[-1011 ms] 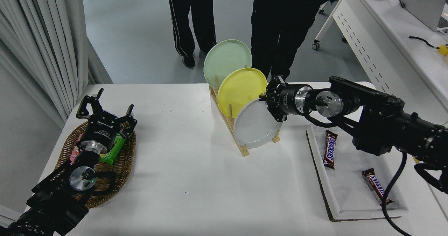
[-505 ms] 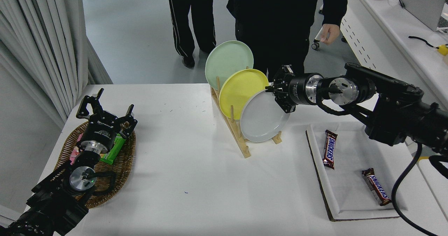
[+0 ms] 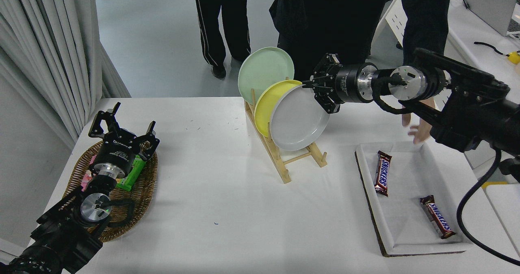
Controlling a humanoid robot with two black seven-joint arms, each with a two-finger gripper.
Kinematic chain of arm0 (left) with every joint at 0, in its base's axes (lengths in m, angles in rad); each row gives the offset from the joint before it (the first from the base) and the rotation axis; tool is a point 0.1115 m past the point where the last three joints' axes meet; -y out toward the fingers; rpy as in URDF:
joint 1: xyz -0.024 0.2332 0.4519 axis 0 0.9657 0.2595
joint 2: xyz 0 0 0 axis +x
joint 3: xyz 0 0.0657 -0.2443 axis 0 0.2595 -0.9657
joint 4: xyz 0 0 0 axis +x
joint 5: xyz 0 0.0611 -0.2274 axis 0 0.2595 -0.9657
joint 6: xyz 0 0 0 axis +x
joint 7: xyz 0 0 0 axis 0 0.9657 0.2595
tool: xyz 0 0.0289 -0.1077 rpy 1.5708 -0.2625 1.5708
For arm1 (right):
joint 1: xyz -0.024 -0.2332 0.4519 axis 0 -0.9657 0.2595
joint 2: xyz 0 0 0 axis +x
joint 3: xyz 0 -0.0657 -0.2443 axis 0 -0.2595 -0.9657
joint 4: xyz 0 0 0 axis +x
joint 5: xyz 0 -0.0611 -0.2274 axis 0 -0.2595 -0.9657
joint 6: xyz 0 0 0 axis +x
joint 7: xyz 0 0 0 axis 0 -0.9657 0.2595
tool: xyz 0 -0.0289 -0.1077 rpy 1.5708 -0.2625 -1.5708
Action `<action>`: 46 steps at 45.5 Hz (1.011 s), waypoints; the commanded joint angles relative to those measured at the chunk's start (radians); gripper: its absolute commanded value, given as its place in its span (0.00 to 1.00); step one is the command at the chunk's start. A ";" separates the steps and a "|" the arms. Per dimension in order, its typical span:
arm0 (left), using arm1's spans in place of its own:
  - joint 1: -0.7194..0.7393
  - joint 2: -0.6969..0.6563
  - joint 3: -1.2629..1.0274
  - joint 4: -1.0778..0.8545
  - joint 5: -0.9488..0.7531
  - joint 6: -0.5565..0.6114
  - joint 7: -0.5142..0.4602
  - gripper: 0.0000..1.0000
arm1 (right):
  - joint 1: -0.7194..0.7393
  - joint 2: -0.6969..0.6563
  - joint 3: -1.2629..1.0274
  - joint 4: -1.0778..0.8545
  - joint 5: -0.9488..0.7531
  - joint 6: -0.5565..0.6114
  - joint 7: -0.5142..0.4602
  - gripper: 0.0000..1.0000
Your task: Place the plate on the table
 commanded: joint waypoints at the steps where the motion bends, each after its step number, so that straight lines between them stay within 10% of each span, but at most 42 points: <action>1: 0.000 0.000 0.000 -0.001 0.000 0.000 0.000 1.00 | 0.059 -0.045 0.001 0.060 0.108 -0.012 -0.025 0.00; 46: 0.000 0.000 -0.001 0.001 0.000 0.000 0.000 1.00 | 0.145 -0.085 0.044 0.258 0.357 -0.225 -0.064 0.00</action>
